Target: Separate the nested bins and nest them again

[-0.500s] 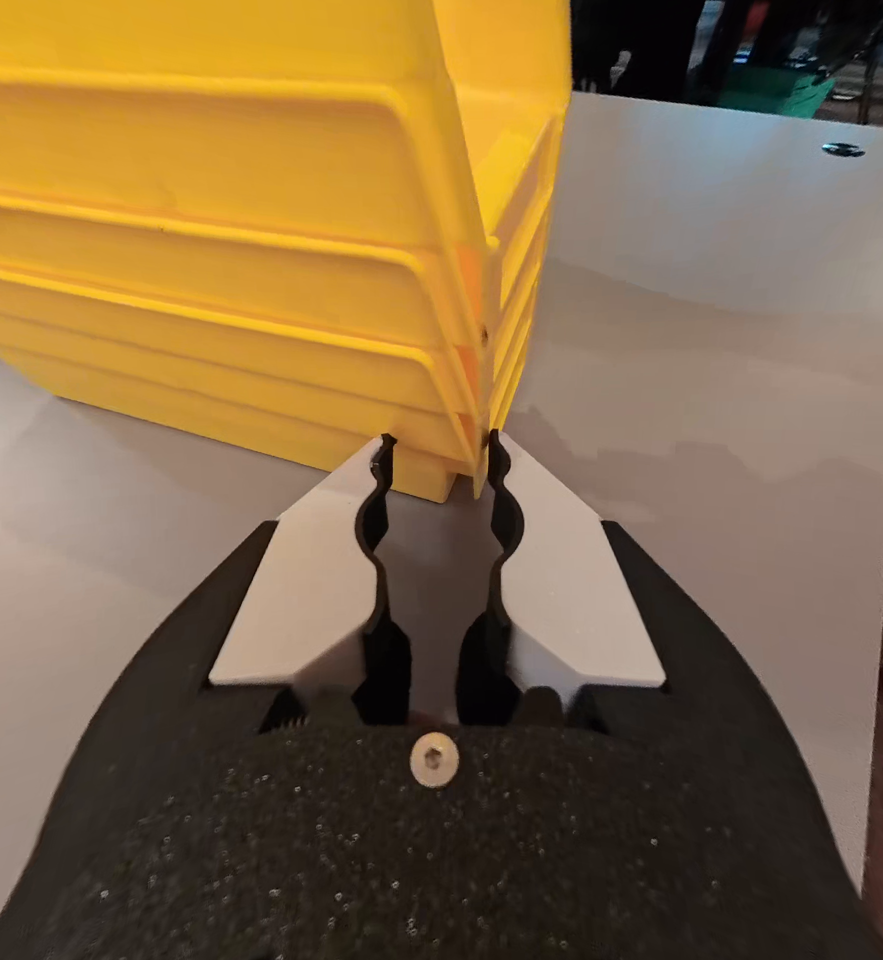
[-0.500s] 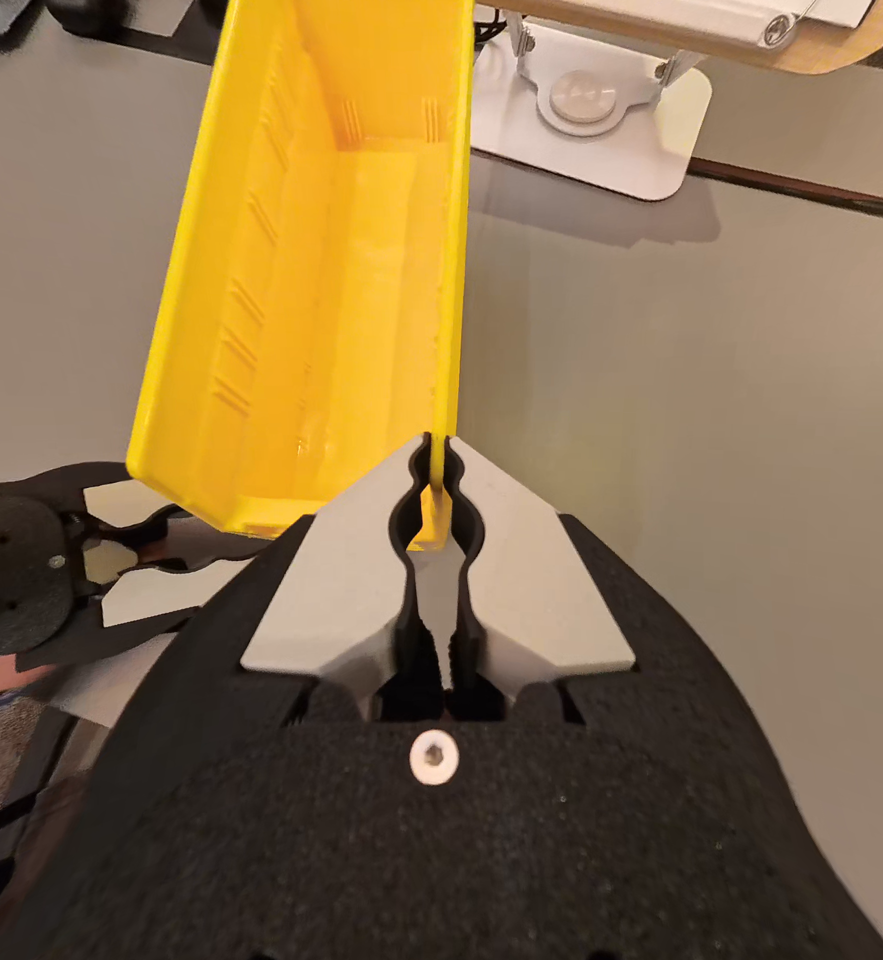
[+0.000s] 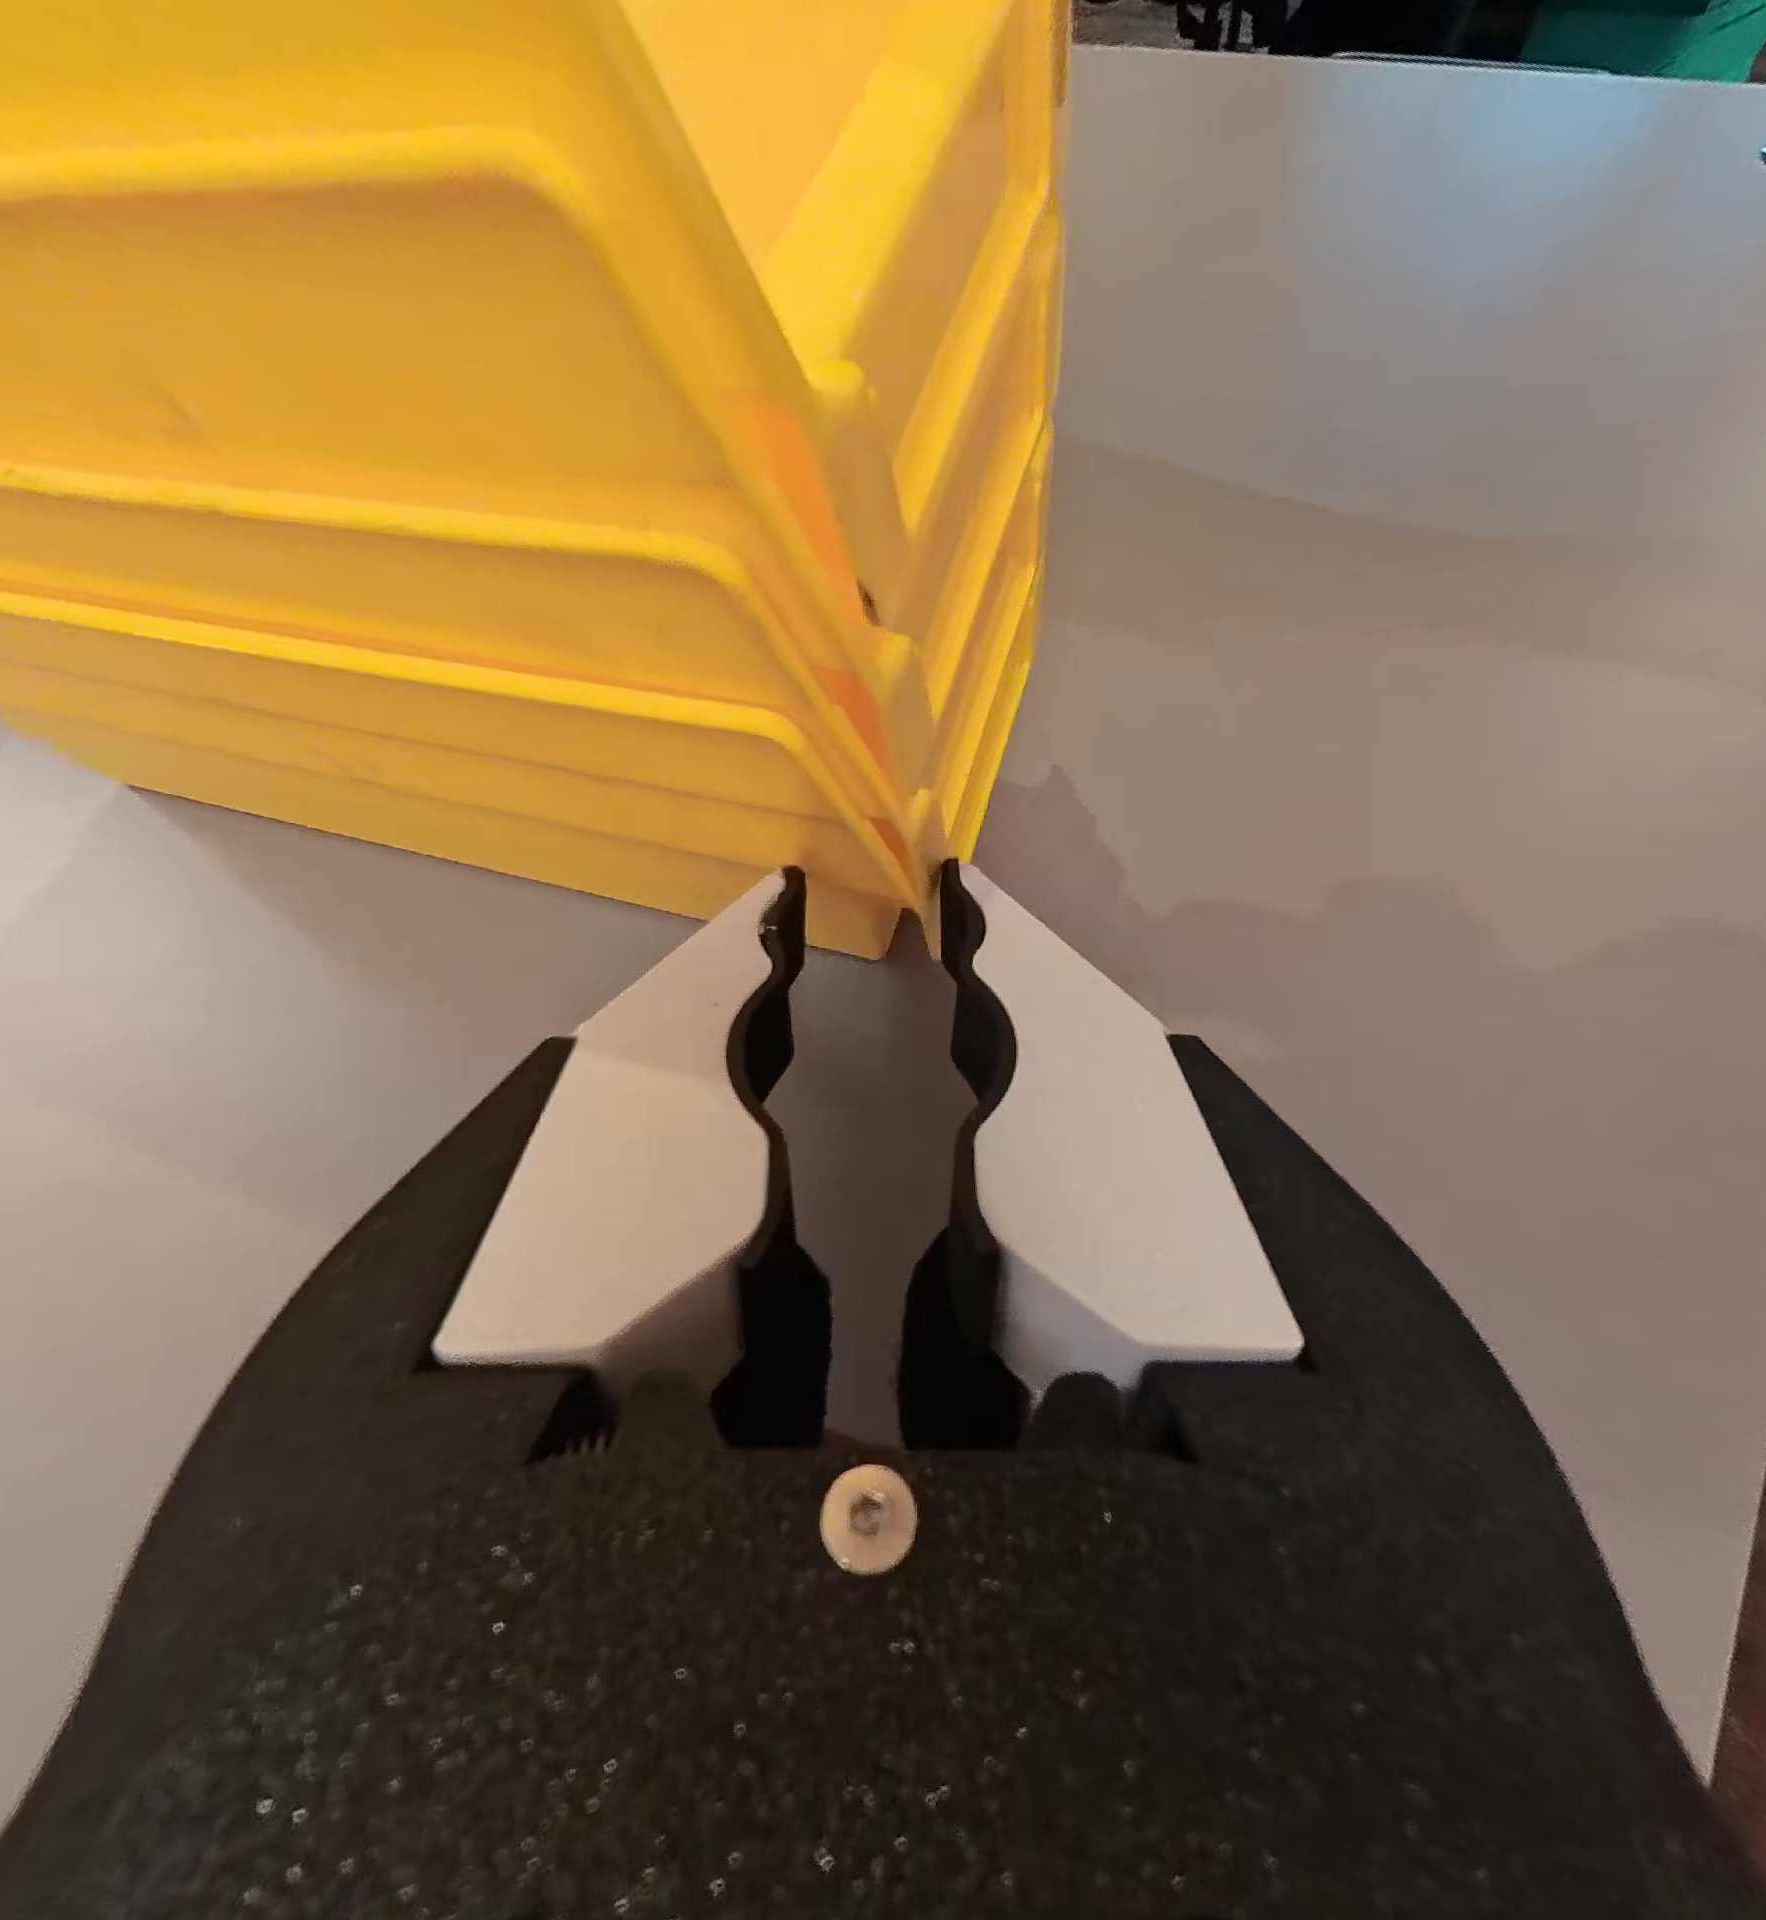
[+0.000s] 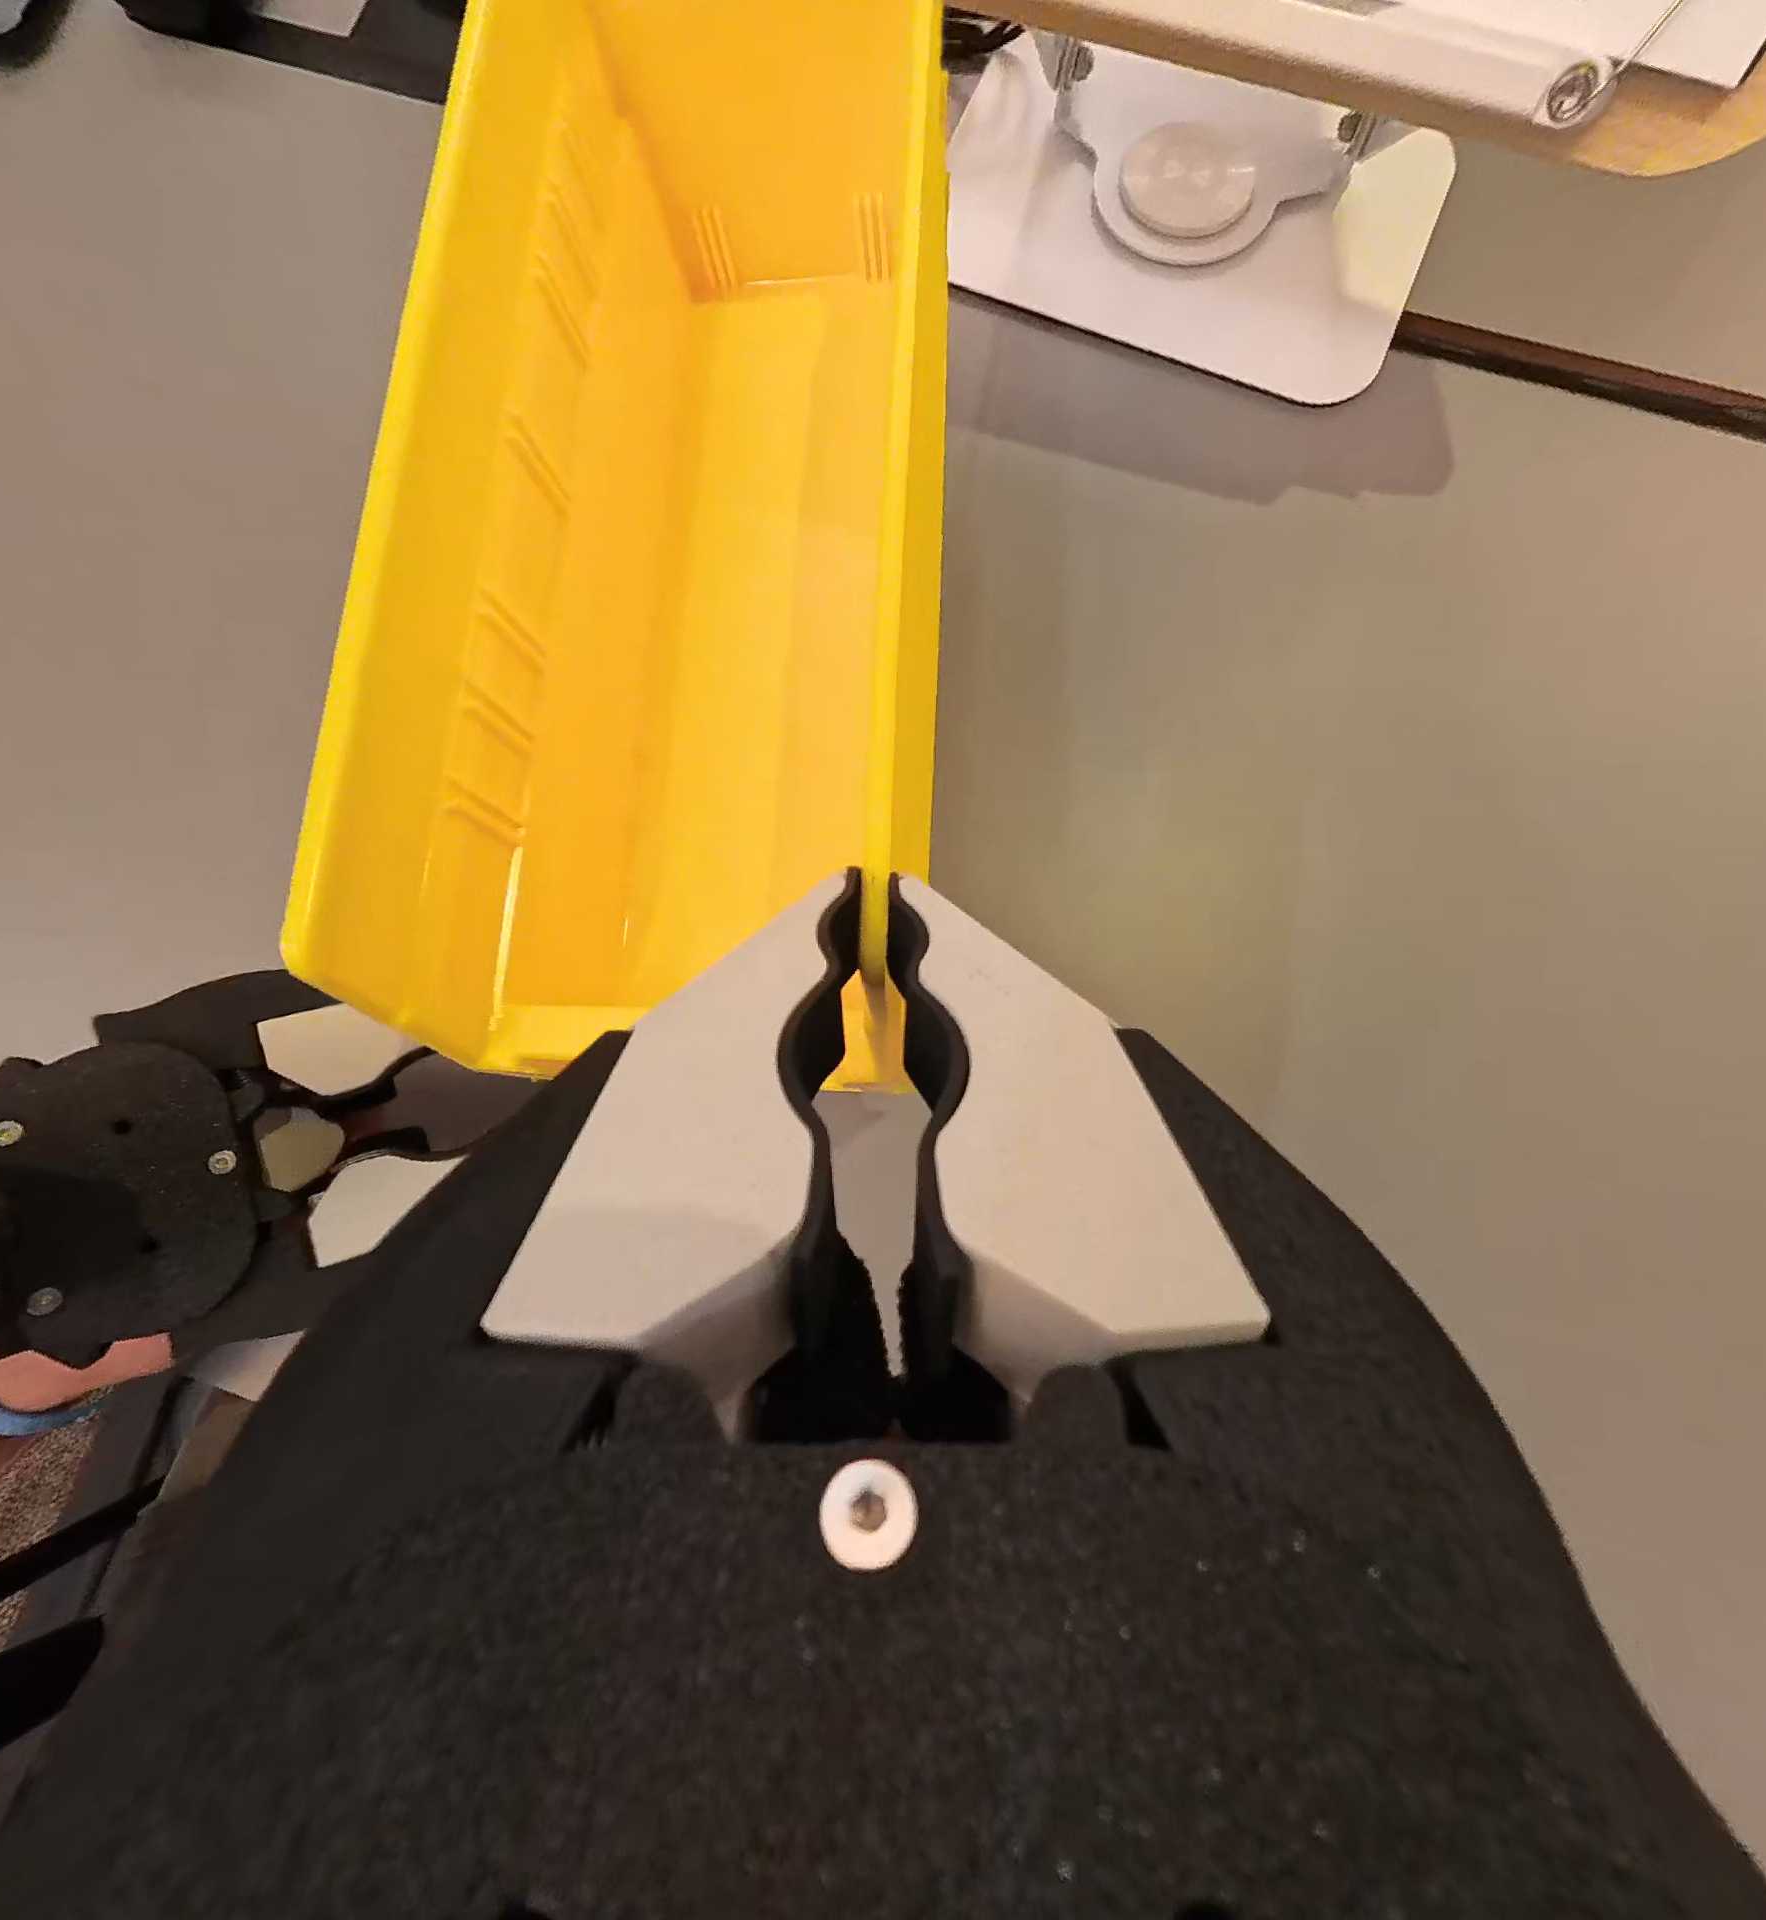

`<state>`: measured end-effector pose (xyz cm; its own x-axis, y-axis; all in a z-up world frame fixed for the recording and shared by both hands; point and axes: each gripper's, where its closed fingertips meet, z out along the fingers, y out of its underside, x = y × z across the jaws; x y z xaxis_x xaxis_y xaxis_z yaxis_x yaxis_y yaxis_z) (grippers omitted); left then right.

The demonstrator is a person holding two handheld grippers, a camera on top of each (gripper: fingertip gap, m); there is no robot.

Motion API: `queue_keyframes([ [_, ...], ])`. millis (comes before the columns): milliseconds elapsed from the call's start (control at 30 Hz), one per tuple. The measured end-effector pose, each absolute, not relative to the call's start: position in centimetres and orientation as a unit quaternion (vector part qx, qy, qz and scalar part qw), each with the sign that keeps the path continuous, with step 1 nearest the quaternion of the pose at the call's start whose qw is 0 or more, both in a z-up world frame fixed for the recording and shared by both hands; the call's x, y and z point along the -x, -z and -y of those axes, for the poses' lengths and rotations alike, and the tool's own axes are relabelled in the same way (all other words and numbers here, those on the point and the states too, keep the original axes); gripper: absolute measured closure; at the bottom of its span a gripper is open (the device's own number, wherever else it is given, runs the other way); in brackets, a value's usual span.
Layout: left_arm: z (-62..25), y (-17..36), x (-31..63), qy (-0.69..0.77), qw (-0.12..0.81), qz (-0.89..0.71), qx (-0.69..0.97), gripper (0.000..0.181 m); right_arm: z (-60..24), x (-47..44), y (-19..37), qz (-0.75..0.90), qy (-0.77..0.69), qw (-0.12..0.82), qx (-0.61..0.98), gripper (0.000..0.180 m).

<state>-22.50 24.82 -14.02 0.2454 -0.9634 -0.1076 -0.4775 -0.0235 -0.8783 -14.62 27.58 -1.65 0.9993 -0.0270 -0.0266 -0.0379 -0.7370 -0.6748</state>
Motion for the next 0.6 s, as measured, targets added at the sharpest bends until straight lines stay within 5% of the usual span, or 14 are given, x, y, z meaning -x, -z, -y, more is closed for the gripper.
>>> queue_keyframes([
  [600,-25.0,10.3,24.5,0.313,0.484,-0.498,0.648,0.142,-25.5,15.1,3.6,-0.021,-0.057,0.355,0.933,0.167],
])
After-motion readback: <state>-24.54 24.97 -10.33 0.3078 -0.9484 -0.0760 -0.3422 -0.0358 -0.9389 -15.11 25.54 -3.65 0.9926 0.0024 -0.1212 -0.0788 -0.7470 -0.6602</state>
